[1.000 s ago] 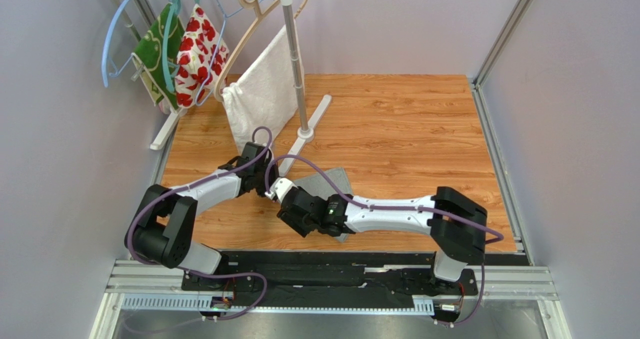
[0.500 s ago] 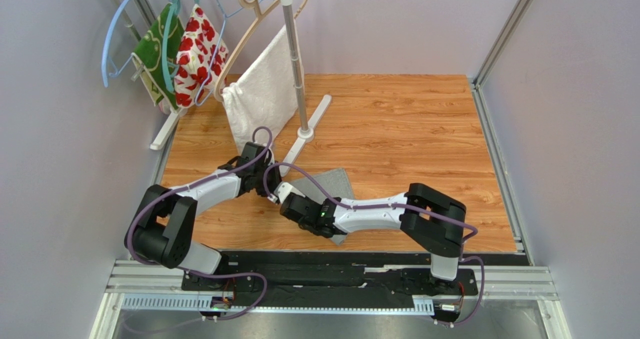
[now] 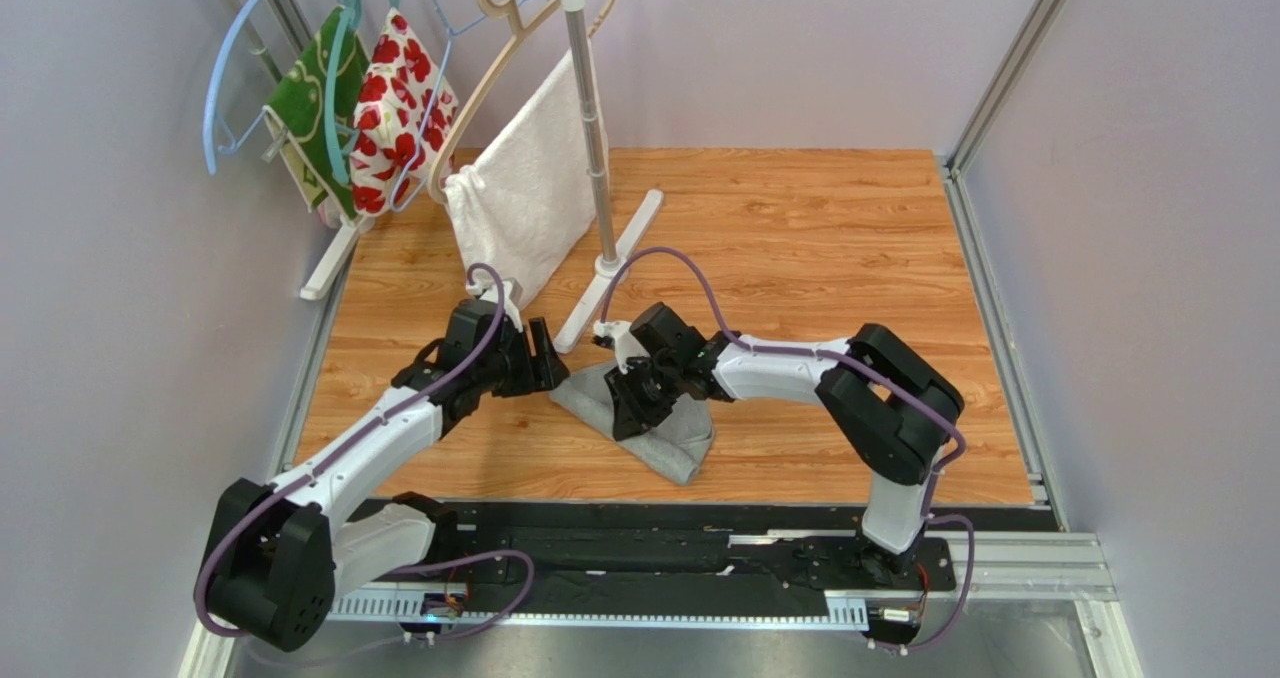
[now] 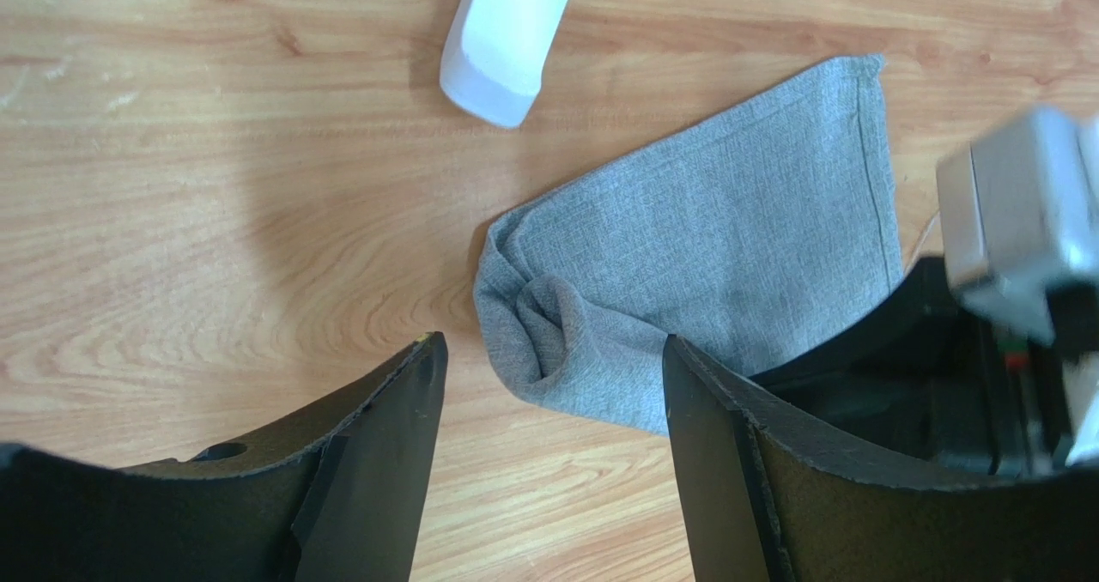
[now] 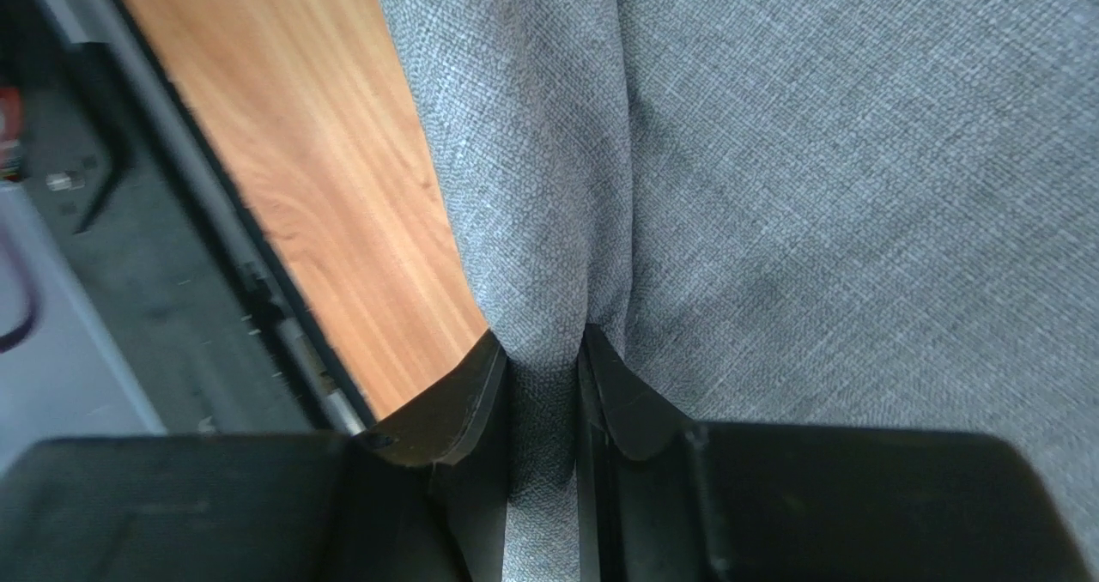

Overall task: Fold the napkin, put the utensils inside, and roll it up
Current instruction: Roll the napkin with the utensil

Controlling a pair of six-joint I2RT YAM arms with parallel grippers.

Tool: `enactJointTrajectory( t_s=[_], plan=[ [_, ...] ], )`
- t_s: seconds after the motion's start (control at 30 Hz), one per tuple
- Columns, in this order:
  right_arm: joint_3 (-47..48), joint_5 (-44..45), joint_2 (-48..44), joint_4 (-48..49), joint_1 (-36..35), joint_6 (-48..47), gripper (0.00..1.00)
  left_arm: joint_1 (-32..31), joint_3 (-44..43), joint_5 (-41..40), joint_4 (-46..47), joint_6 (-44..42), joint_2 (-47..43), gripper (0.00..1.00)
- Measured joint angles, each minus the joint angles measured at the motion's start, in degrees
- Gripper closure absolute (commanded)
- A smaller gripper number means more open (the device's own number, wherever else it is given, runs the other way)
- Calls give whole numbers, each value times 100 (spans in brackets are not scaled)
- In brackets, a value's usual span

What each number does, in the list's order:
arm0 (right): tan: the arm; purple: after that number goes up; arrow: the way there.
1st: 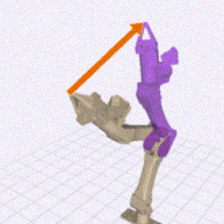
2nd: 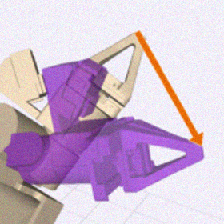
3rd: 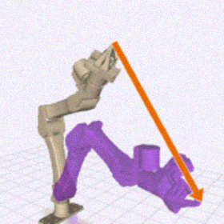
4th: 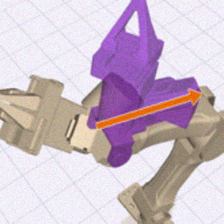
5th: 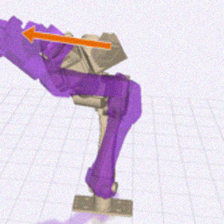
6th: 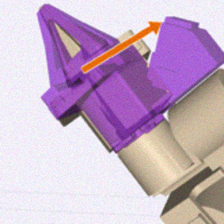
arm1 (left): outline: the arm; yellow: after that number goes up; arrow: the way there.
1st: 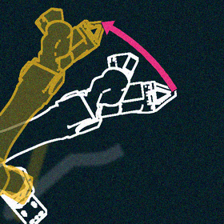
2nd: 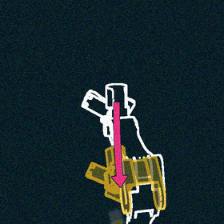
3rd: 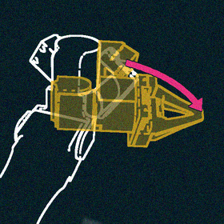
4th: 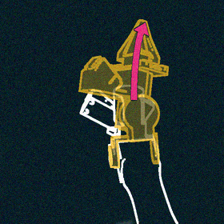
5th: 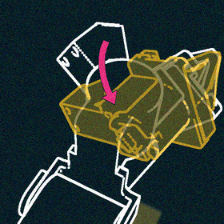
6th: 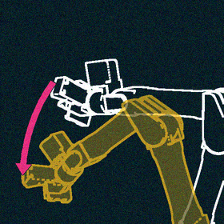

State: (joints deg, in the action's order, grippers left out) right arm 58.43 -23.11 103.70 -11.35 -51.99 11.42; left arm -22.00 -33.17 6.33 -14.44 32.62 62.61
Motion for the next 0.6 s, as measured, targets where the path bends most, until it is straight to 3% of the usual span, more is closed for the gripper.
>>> enactJointTrajectory(
  t_s=[0.23, 0.47, 0.57, 0.6],
  plan=[
    [284, -1744, 667, 140, 492, 393, 80, 2, 485, 240, 275, -24, -157, 33],
    [463, -2603, 1080, 177, 789, 592, 80, 2, 501, 356, 645, -63, 50, 43],
    [496, -2730, 1147, 177, 850, 614, 80, 2, 501, 385, 704, -63, 254, 50],
    [498, -2761, 1161, 179, 872, 616, 79, 2, 501, 389, 708, -61, 310, 61]
  ],
)
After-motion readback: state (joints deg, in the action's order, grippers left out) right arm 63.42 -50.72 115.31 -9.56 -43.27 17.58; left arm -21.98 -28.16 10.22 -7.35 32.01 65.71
